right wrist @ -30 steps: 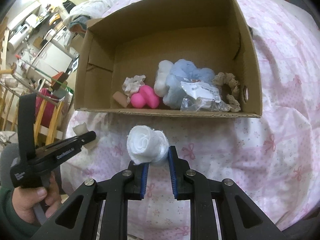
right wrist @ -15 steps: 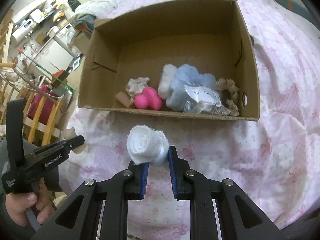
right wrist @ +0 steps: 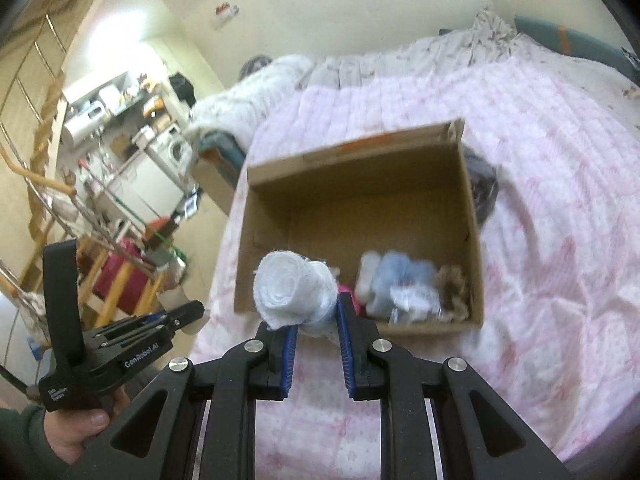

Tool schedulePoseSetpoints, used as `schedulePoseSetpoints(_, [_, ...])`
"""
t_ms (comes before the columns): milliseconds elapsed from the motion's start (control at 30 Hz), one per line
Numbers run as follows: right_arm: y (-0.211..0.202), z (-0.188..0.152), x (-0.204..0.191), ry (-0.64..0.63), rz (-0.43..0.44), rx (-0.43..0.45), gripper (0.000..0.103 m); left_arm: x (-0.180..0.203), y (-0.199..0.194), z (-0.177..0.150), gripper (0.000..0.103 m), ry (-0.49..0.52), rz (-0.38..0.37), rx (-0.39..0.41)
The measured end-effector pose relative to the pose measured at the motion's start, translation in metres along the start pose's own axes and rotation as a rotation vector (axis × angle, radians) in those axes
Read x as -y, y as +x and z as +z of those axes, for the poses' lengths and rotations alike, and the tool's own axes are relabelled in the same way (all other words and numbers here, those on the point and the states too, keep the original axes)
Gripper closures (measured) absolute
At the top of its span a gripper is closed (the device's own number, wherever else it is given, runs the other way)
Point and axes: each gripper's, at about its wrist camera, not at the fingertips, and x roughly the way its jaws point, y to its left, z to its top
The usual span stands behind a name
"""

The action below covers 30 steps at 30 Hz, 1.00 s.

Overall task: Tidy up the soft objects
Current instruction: 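Grasp the translucent plastic piece with the left gripper while the right holds the cloth, then lower the cloth and plastic piece into the box and open both grippers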

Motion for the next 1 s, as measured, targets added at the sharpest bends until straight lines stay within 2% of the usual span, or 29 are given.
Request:
schedulePoseSetpoints(167, [-0.002, 0.025, 0.009, 0.03, 0.038, 0.032, 0.082, 0.001, 0.003, 0.028, 0.094, 0.017, -0.015, 0.038])
schedulePoseSetpoints(333, [0.004, 0.043, 0.015, 0.013, 0.029, 0.051, 0.082, 0.002, 0.02, 0.047, 0.094, 0.023, -0.034, 0.04])
schedulePoseSetpoints(433, [0.014, 0.049, 0.023, 0.02, 0.022, 0.05, 0.082, 0.007, 0.039, 0.045, 0.094, 0.044, -0.073, 0.024])
schedulePoseSetpoints(567, [0.033, 0.04, 0.045, 0.099, 0.047, 0.039, 0.082, 0.014, 0.063, 0.031, 0.094, 0.078, -0.074, 0.018])
schedulePoseSetpoints(667, [0.05, 0.025, 0.059, 0.156, 0.0, -0.018, 0.082, 0.013, 0.08, 0.023, 0.094, 0.075, -0.069, -0.005])
schedulePoseSetpoints(1000, [0.076, 0.022, 0.053, 0.083, -0.051, -0.082, 0.082, 0.001, 0.102, 0.023, 0.093, 0.015, -0.067, -0.035])
